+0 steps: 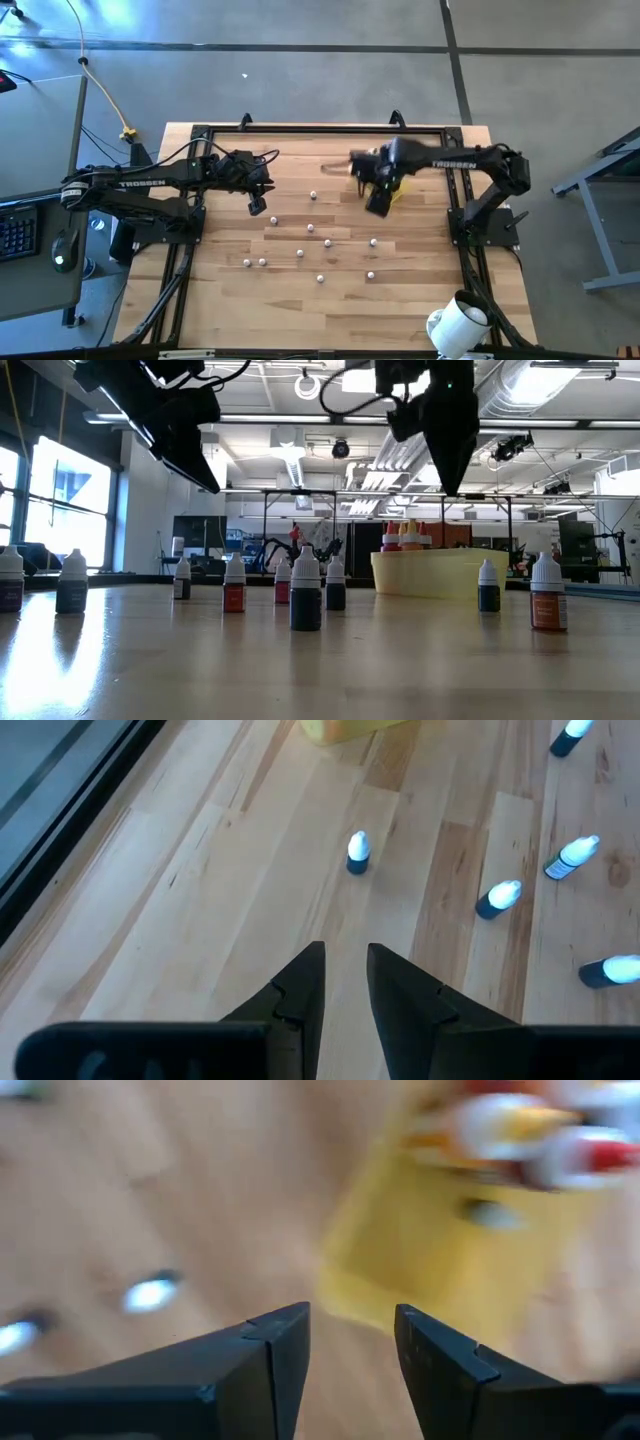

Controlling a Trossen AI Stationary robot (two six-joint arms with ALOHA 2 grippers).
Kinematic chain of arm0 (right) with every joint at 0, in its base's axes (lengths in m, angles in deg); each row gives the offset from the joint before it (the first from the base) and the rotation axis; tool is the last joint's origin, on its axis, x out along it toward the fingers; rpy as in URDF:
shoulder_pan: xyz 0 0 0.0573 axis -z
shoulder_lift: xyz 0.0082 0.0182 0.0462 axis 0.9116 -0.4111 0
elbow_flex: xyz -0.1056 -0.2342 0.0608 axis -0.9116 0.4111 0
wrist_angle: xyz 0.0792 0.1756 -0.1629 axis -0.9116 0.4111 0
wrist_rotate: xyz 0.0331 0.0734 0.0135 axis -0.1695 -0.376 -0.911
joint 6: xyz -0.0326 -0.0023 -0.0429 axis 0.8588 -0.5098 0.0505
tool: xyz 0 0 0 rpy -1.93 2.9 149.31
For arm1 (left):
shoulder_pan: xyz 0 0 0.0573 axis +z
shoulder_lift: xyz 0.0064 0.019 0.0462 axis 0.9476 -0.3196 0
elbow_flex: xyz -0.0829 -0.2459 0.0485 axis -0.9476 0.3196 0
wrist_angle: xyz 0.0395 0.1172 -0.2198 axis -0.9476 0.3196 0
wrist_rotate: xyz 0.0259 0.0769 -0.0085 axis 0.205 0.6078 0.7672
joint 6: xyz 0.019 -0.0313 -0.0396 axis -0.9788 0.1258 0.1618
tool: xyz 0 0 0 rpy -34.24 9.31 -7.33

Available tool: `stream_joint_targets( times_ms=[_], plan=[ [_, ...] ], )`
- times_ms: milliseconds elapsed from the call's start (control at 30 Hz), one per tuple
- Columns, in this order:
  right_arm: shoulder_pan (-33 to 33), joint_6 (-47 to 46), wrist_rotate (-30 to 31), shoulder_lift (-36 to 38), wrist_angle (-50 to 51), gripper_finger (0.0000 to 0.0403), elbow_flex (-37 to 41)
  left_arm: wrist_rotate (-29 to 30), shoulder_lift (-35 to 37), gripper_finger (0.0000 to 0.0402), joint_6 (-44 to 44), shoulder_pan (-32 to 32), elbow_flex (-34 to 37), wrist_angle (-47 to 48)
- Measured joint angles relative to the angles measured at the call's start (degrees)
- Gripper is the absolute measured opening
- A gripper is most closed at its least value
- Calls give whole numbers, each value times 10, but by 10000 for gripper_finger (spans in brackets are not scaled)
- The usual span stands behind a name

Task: Pick & Place food coloring
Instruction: Put the small green food coloring bottle into the bin

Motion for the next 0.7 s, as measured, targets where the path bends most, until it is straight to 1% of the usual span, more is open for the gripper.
stream_joint_targets(
  times_ms=[100, 233, 333, 433, 500, 600, 700],
  plan=[
    [-65, -35, -27, 0, -53, 140, 23, -2, 0, 76, 0, 0, 0, 0],
    [-144, -93, -21, 0, -120, 140, 71, -5, 0, 76, 0, 0, 0, 0],
    [-186, -140, -40, 0, -180, 140, 114, -5, 0, 76, 0, 0, 0, 0],
    [-216, -179, -57, 0, -241, 140, 158, -5, 0, 76, 0, 0, 0, 0],
    [-228, -189, -56, -1, -273, 140, 182, -6, 0, 76, 0, 0, 0, 0],
    [-239, -184, -30, -1, -286, 140, 201, -7, 0, 76, 0, 0, 0, 0],
    [-241, -169, -11, -1, -285, 140, 206, -27, 0, 76, 0, 0, 0, 0]
  ],
)
